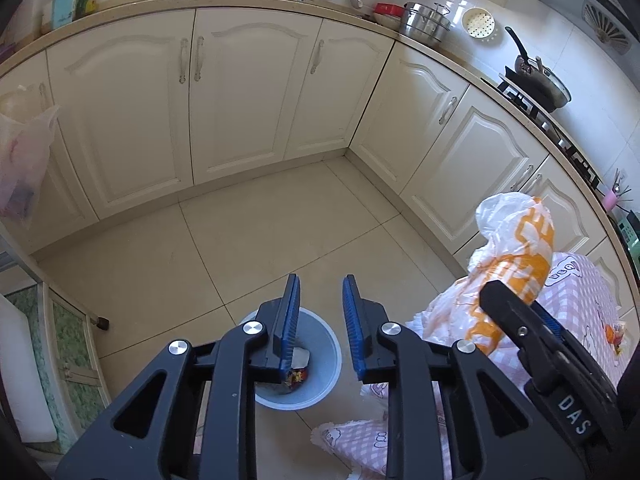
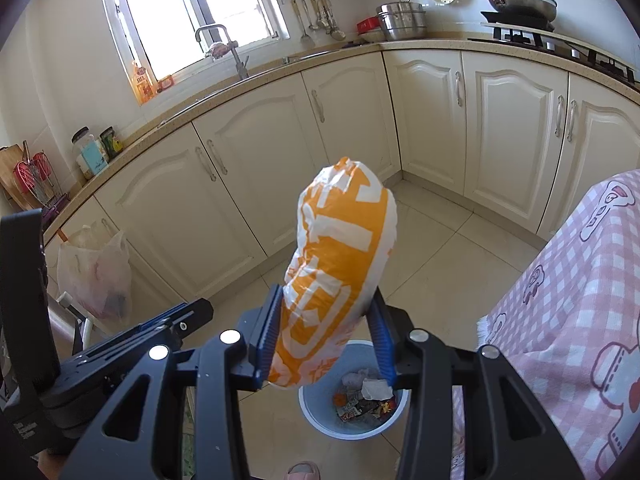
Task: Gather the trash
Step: 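Open the right tool over the blue bin to drop the bag, then move both tools back to the table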
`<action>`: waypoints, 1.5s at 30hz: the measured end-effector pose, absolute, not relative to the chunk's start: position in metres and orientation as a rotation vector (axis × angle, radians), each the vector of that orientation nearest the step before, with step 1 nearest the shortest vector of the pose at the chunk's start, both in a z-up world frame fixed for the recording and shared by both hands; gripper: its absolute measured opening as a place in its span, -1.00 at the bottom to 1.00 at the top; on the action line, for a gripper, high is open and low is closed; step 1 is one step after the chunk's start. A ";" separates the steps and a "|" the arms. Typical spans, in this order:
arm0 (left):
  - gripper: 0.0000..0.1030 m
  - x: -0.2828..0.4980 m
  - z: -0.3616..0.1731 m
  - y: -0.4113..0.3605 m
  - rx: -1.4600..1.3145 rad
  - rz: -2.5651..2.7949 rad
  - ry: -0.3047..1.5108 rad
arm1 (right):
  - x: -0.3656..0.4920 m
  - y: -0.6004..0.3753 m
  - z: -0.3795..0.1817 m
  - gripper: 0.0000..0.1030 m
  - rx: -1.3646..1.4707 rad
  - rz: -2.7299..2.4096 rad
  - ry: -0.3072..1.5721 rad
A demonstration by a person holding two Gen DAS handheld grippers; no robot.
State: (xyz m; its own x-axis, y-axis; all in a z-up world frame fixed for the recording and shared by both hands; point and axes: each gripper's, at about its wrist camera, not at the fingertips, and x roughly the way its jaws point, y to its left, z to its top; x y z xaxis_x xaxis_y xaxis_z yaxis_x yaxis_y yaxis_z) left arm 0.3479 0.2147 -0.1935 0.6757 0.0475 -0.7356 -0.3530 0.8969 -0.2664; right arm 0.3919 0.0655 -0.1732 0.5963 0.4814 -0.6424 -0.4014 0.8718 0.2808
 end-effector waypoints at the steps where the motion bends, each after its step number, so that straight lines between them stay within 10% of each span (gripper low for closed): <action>1: -0.57 0.347 -0.193 0.214 -0.408 0.230 0.800 | 0.393 0.066 -0.173 -0.21 0.110 0.515 0.780; 28: -0.30 0.344 -0.177 0.213 -0.419 0.216 0.770 | 0.405 0.075 -0.166 -0.03 0.142 0.536 0.733; 45: -0.13 0.345 -0.119 0.075 -0.272 -0.055 0.712 | 0.367 -0.090 -0.101 -0.01 0.242 0.320 0.574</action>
State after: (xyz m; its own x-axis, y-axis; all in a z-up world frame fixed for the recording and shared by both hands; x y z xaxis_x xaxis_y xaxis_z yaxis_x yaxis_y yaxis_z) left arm 0.3454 0.0747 -0.1185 0.7570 -0.1415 -0.6379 -0.0428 0.9634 -0.2645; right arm 0.3666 -0.0900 -0.1005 0.7927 0.3607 -0.4914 -0.2275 0.9230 0.3104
